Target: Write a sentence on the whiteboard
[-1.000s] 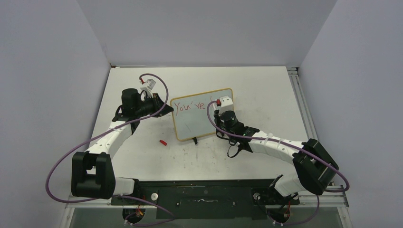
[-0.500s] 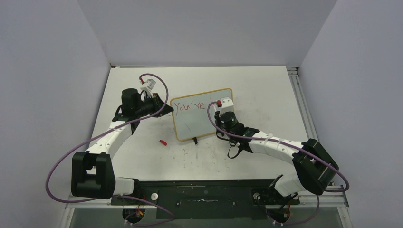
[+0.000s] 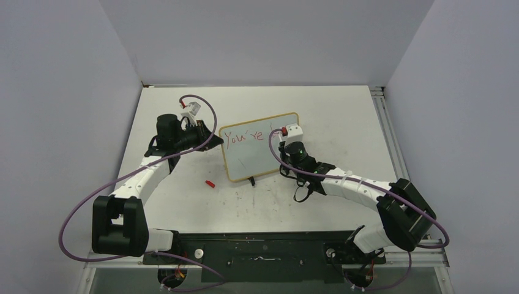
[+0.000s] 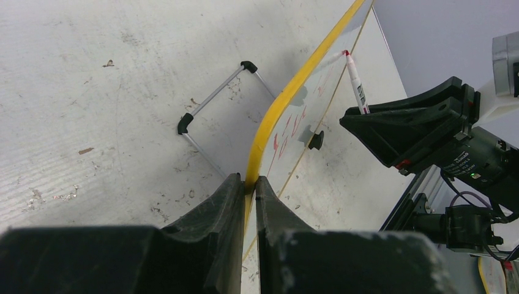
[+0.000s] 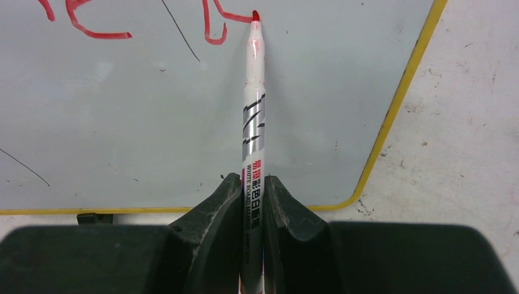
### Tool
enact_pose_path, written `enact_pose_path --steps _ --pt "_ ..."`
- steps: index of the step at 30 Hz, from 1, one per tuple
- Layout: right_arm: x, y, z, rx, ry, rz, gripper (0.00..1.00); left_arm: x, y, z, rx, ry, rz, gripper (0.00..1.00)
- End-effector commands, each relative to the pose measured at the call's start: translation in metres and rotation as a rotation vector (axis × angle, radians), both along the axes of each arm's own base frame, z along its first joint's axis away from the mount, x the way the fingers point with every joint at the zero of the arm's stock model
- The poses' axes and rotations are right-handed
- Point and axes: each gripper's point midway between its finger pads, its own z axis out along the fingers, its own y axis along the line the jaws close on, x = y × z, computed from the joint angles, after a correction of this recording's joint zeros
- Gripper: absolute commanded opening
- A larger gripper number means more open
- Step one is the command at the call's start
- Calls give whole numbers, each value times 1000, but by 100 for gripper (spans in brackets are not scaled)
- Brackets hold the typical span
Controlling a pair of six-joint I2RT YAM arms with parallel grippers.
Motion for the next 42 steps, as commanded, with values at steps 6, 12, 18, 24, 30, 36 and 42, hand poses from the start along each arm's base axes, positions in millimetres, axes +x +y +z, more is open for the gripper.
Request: enact_pose_path --steps 6,12,18,24,30,36,42 --pt "20 11 22 5 -53 9 5 3 0 28 -16 -96 -10 0" --pt "19 15 20 2 -51 30 5 3 0 29 -16 -97 -10 0" --pt "17 17 23 8 -60 45 5 3 0 28 -15 -96 -9 0" --pt "17 20 26 8 -67 57 5 3 0 28 -15 -96 -10 0" --pt "14 23 24 6 -64 68 5 3 0 28 -15 -97 -10 0" --pt "9 23 20 3 -56 67 5 3 0 28 -15 -97 -10 0" --pt "6 13 26 4 -74 21 5 3 0 28 -14 -94 -7 0"
